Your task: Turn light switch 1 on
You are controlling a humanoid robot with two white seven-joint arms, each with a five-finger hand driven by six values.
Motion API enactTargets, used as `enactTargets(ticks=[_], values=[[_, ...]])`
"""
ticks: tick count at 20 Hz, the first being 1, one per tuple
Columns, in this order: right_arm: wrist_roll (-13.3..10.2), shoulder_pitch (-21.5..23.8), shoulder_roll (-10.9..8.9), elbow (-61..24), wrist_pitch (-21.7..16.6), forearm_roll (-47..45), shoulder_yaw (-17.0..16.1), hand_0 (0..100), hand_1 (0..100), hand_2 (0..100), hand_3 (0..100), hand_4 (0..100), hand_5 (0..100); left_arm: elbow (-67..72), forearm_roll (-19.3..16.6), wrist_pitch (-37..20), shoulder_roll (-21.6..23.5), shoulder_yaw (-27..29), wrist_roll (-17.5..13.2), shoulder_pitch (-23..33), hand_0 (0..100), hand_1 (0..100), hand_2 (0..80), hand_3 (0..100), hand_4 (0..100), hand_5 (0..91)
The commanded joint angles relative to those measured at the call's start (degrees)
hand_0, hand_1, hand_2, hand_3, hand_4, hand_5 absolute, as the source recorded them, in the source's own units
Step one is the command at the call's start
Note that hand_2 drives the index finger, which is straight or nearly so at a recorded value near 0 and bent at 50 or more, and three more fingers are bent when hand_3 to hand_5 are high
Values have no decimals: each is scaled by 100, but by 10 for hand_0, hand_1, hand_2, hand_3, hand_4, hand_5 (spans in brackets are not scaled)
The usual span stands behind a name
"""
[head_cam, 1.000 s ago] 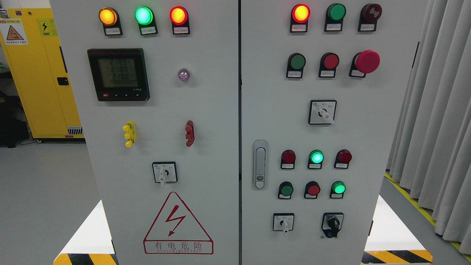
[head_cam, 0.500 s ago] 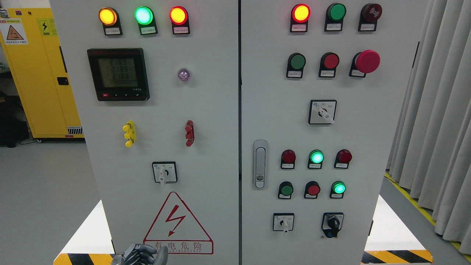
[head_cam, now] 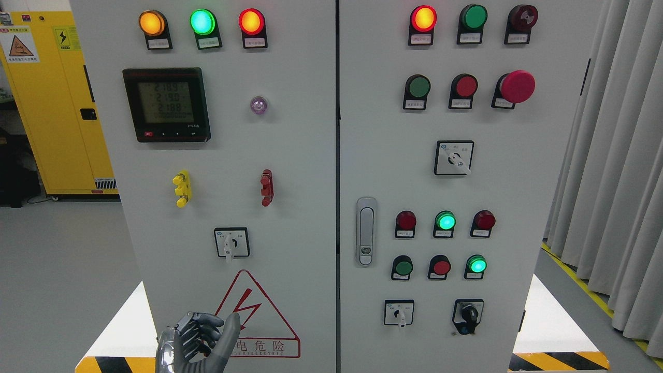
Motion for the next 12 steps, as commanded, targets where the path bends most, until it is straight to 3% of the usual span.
enactTargets(ticks=[1, 8, 12], values=[[4, 0, 0, 0, 4, -167, 0, 0, 500, 40, 0, 0, 0, -138, -44, 150, -92, -184, 194, -276, 166, 625, 617, 833, 855, 820], [4, 0, 0, 0, 4, -167, 0, 0, 500, 40, 0, 0, 0, -129, -44, 343, -109, -237, 370, -426, 184, 623, 612, 834, 855, 821], [4, 0, 0, 0, 4, -167, 0, 0, 500, 40, 0, 0, 0, -112, -27, 598, -127, -237, 616, -584, 186, 625, 604, 835, 856, 822]])
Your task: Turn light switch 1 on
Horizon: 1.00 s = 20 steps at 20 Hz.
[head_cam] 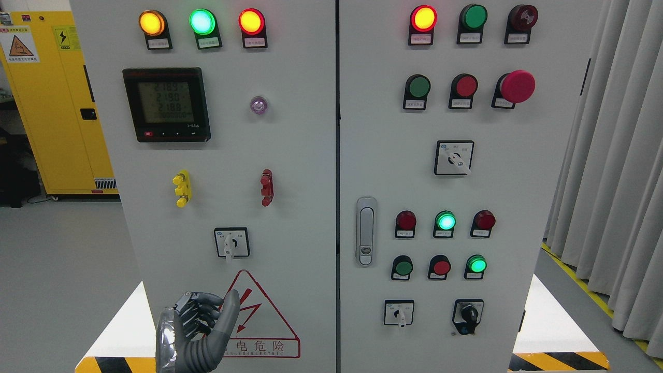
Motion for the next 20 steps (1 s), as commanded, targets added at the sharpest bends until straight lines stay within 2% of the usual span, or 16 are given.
enactTargets(ticks=[1, 5, 9, 12, 20], values=[[4, 0, 0, 0, 5, -167, 0, 0, 500, 40, 0, 0, 0, -16, -2, 130, -55, -83, 119, -195, 187, 626, 604, 834, 856, 819], [4, 0, 0, 0, 5, -167, 0, 0, 500, 40, 0, 0, 0, -7, -2, 166, -73, -83, 180, -309, 190, 630, 602, 833, 856, 823], [4, 0, 0, 0, 5, -167, 0, 0, 500, 40, 0, 0, 0, 10, -2, 429, -108, -83, 189, -503, 193, 634, 595, 831, 856, 824], [4, 0, 0, 0, 5, -167, 0, 0, 500, 40, 0, 0, 0, 19, -11, 456, -117, -83, 294, -556, 190, 638, 584, 831, 855, 823], [4, 0, 0, 0, 5, -167, 0, 0, 500, 40, 0, 0, 0, 107, -11, 535, -134, -83, 312, -652, 177, 650, 579, 827, 855, 825]])
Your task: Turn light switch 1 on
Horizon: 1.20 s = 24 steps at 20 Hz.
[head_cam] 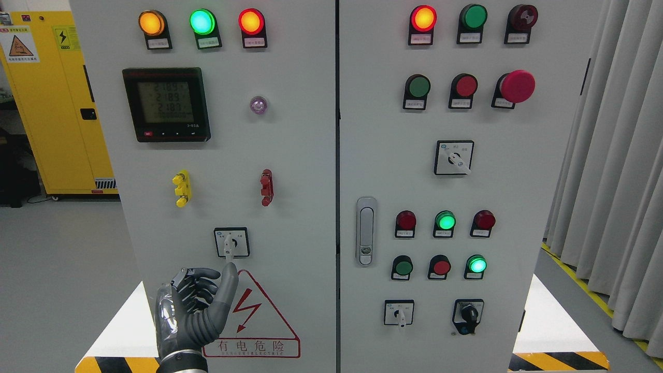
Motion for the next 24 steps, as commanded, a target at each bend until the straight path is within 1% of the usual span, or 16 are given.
enactTargets(ticks=[1, 12, 24], values=[[4, 0, 0, 0, 4, -167, 0, 0, 500, 40, 0, 0, 0, 79, -10, 28, -31, -15, 7, -113, 172, 654, 579, 827, 855, 823], [4, 0, 0, 0, 4, -167, 0, 0, 500, 40, 0, 0, 0, 150, -81, 212, -49, -6, 16, -263, 166, 659, 574, 826, 856, 834], [4, 0, 0, 0, 4, -167, 0, 0, 500, 40, 0, 0, 0, 413, -107, 239, -75, -6, 16, -491, 169, 658, 574, 824, 856, 836]])
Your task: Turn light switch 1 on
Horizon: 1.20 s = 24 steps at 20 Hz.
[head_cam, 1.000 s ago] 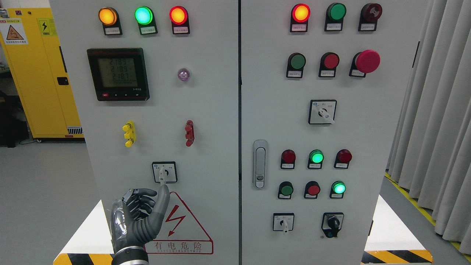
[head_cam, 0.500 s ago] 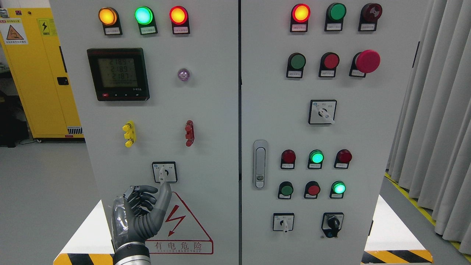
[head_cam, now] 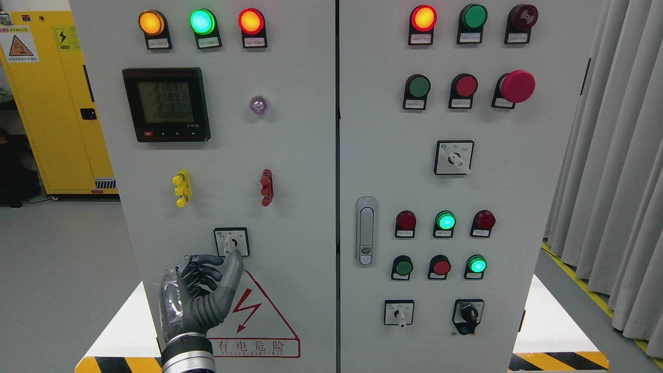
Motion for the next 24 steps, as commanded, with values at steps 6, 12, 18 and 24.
enactTargets(ticks=[6, 12, 18, 24], values=[[4, 0, 0, 0, 4, -167, 0, 0, 500, 40, 0, 0, 0, 222, -10, 71, -20, 0, 4, -130, 171, 656, 575, 821, 857, 839], [4, 0, 0, 0, 4, -167, 0, 0, 500, 40, 0, 0, 0, 275, -10, 80, -20, 0, 4, -139, 182, 651, 577, 822, 858, 840], [4, 0, 0, 0, 4, -167, 0, 0, 500, 40, 0, 0, 0, 310, -10, 80, -28, 0, 4, -235, 208, 637, 580, 822, 861, 840], [4, 0, 0, 0, 4, -167, 0, 0, 500, 40, 0, 0, 0, 319, -10, 80, -28, 0, 4, -235, 269, 632, 581, 822, 862, 840]])
